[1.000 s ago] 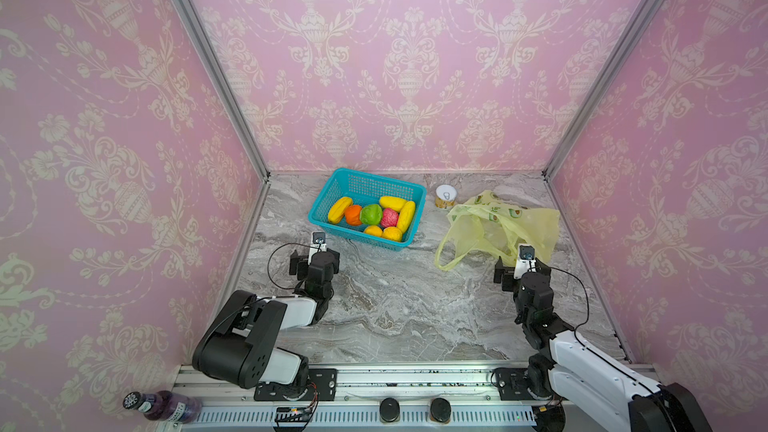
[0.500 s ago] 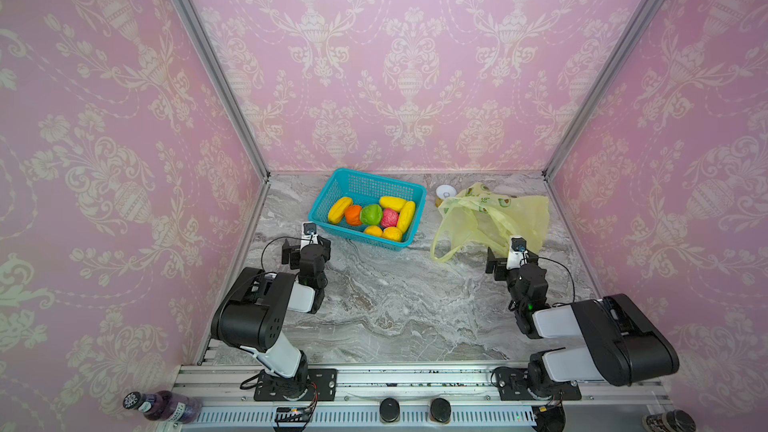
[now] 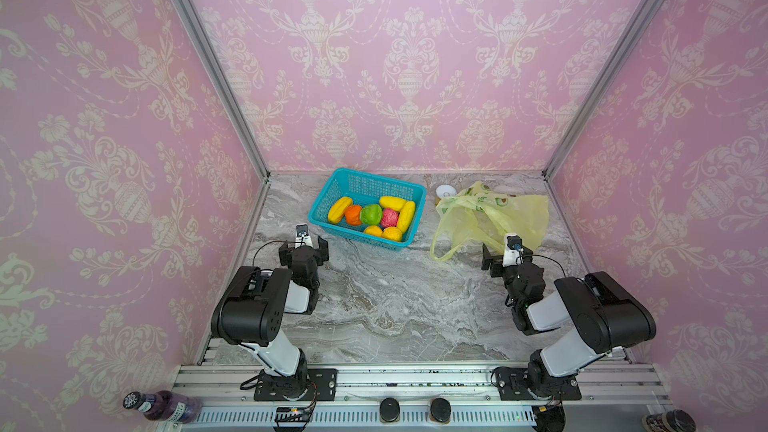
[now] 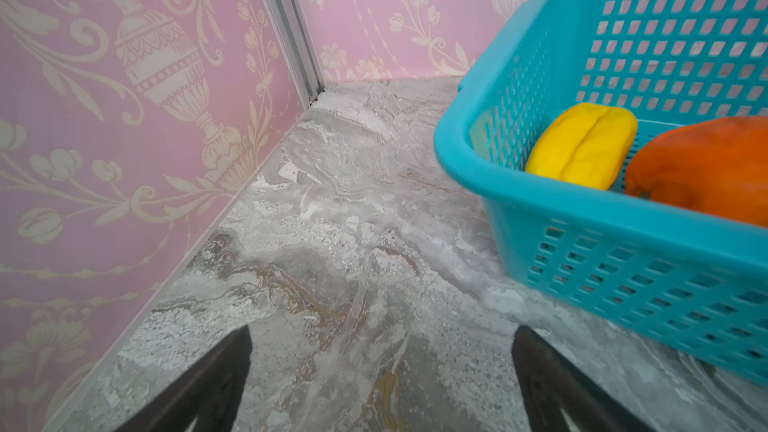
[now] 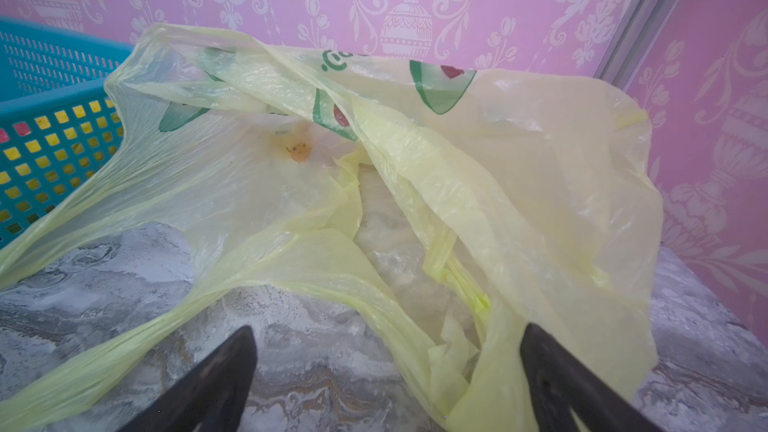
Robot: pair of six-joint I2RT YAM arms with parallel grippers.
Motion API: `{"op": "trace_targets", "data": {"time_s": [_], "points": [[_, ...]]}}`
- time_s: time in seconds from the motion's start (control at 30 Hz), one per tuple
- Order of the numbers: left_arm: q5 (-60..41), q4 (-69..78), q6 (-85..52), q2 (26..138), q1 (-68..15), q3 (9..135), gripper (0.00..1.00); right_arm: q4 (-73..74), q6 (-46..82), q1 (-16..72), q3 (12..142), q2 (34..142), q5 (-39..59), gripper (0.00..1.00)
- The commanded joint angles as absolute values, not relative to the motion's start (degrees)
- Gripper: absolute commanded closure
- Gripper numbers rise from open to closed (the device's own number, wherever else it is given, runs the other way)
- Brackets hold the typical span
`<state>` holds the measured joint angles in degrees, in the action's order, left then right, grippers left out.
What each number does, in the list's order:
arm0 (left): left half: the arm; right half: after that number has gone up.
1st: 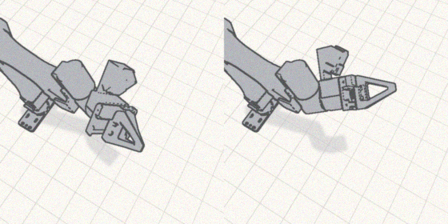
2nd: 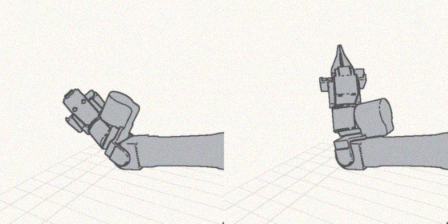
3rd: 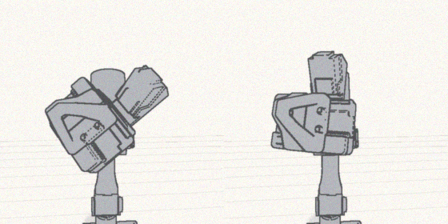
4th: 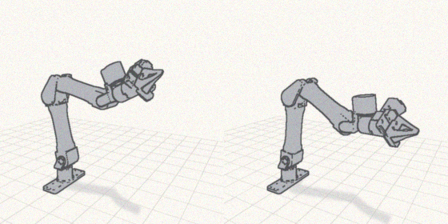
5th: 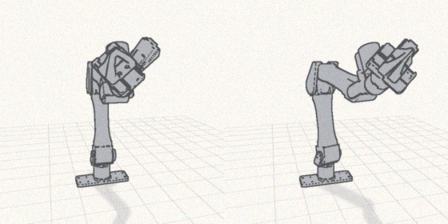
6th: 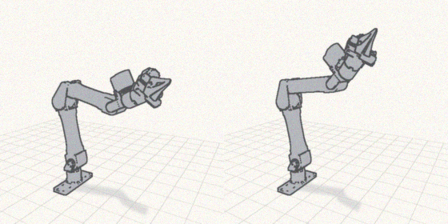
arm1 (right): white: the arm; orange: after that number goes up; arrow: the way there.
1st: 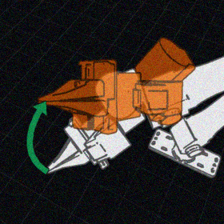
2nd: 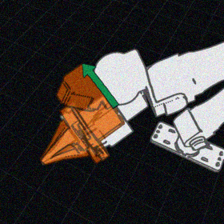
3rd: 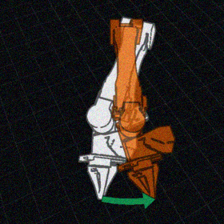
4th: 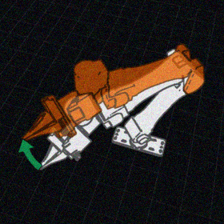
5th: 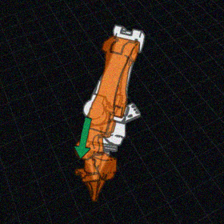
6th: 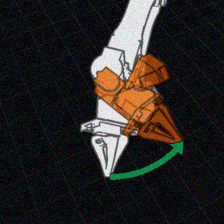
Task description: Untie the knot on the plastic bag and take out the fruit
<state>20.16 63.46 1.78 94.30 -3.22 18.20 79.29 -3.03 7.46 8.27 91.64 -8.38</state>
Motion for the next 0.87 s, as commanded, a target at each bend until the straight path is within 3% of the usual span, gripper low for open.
{"op": "trace_targets", "data": {"time_s": [0.0, 0.13, 0.57, 0.7, 0.83], "points": [[18.81, 66.85, 1.23, 94.88, -3.43, 17.08, 0.01, 78.70, -2.99, 7.21, 9.91, 91.19, -9.61, 0.00], [18.80, 66.70, 1.39, 95.12, -3.43, 17.48, 0.01, 70.95, -2.60, 7.16, 12.92, 89.71, -9.78, 0.00], [18.75, 66.51, 1.41, 95.06, -3.43, 17.46, 0.01, 68.93, -2.22, 6.77, 13.88, 89.52, -9.67, 0.00], [18.72, 66.53, 1.41, 95.09, -3.43, 17.42, 0.01, 57.06, 0.09, 3.91, 19.17, 88.54, -5.28, 0.00], [18.76, 66.53, 1.41, 95.10, -3.43, 17.49, 0.01, 58.35, 0.23, 3.74, 18.66, 88.61, -5.30, 0.00]]}}
